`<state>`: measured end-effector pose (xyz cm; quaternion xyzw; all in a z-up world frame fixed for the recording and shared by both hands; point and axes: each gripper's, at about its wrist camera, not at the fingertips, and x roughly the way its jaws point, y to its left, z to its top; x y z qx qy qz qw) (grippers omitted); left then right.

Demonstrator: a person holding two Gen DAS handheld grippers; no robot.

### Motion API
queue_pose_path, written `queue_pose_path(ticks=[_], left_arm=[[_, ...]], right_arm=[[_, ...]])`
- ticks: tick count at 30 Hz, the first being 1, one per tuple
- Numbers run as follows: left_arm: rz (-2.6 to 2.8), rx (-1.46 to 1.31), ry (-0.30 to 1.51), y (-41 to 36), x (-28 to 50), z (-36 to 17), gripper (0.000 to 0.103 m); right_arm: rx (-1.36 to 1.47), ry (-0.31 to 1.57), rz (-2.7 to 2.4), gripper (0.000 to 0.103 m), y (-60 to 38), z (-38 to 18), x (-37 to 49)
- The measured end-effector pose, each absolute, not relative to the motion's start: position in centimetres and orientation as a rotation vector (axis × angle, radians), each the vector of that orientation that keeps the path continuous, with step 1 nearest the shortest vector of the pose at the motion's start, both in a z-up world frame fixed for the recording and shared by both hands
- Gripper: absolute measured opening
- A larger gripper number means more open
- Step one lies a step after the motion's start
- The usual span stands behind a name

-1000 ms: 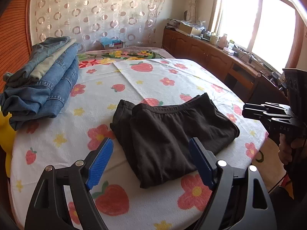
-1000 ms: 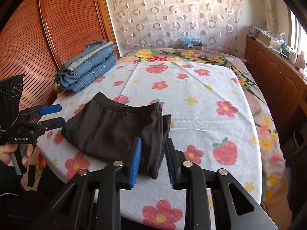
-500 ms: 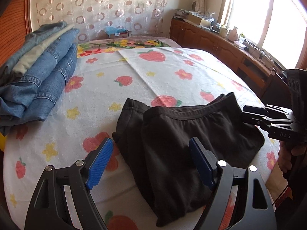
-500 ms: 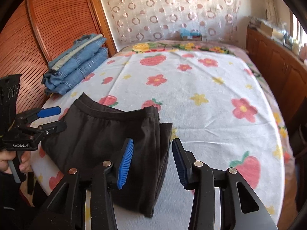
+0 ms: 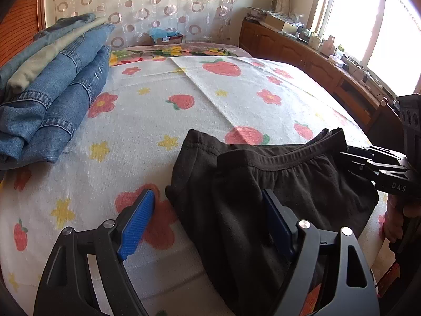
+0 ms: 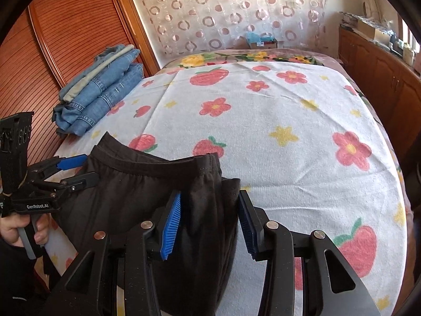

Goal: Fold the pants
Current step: 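Open both grippers and press the folded garment flat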

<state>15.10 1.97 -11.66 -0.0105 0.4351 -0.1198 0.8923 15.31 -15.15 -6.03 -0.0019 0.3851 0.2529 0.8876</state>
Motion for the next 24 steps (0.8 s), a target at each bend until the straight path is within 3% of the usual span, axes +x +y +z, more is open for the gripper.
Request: queue_pose_path(ticks=[22, 23, 24], left_arm=[[-0.234, 0.039, 0.891, 1.44, 14.98, -12.06, 0.085], [-0.239, 0.031, 0.89, 1.54, 14.96, -12.0, 0.084], [-0.256, 0.007, 0.885, 1.8, 14.95, -11.89, 0.077]], right_arm=[[-0.083, 0.761, 0.499, 0.044, -14.5, -6.37, 14.67], [-0.081, 0.761, 0.502, 0.044, -14.58, -6.36, 14.68], [-0.077, 0.762, 0.504, 0.042, -14.63, -6.37, 14.71]])
